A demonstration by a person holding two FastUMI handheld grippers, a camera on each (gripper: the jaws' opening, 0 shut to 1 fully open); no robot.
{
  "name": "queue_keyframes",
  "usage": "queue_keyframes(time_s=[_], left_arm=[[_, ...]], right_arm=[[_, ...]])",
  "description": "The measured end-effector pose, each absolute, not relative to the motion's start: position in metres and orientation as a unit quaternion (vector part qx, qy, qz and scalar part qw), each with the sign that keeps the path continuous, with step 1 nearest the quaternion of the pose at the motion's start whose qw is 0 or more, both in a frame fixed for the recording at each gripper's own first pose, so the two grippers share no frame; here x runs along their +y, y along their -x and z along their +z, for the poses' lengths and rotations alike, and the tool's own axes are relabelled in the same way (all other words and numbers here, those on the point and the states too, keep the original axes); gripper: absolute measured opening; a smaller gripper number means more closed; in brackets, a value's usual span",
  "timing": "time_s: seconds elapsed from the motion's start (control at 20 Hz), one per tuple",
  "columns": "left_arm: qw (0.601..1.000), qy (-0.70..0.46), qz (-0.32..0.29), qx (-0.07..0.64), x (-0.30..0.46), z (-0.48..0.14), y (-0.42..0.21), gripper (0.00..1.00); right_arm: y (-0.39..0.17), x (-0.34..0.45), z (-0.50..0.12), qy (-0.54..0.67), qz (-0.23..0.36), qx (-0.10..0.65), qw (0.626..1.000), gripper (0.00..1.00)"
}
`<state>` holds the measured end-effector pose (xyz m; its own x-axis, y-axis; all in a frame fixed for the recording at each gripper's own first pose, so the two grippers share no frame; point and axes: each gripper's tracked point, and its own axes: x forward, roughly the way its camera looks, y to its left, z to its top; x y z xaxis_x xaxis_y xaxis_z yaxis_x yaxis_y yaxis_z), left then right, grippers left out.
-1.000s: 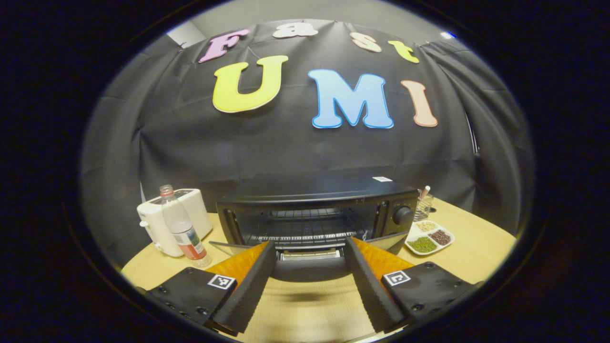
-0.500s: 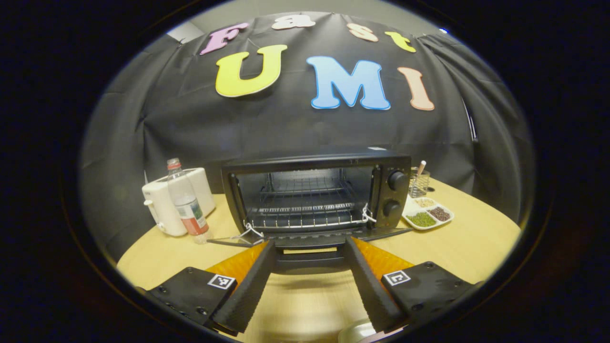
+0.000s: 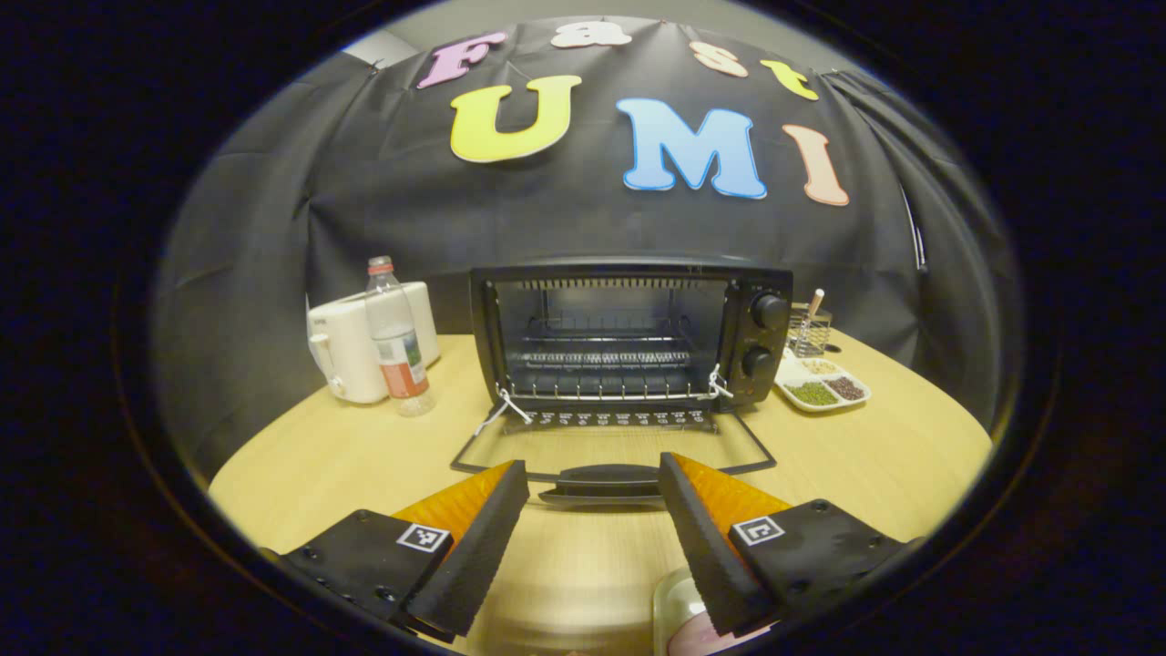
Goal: Open the electric oven with the left hand, put the food in, and close the electric oven.
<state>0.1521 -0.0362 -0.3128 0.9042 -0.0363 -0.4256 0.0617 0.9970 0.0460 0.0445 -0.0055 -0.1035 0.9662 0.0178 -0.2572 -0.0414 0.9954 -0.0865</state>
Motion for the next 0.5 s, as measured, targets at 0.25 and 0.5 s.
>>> queue_keyframes(time_s=[0.25,0.5], left_arm=[[0.990,-0.022,0.004,0.142,-0.011,-0.219,-0.128,1.00],[0.996,-0.036,0.030,0.078,0.022,-0.137,-0.100,1.00]], right_arm=[[-0.058,0.019,-0.135,-0.009,0.083,0.173,0.981,0.96],[-0.057,0.041,-0.193,-0.103,0.144,0.297,0.938,0.97]])
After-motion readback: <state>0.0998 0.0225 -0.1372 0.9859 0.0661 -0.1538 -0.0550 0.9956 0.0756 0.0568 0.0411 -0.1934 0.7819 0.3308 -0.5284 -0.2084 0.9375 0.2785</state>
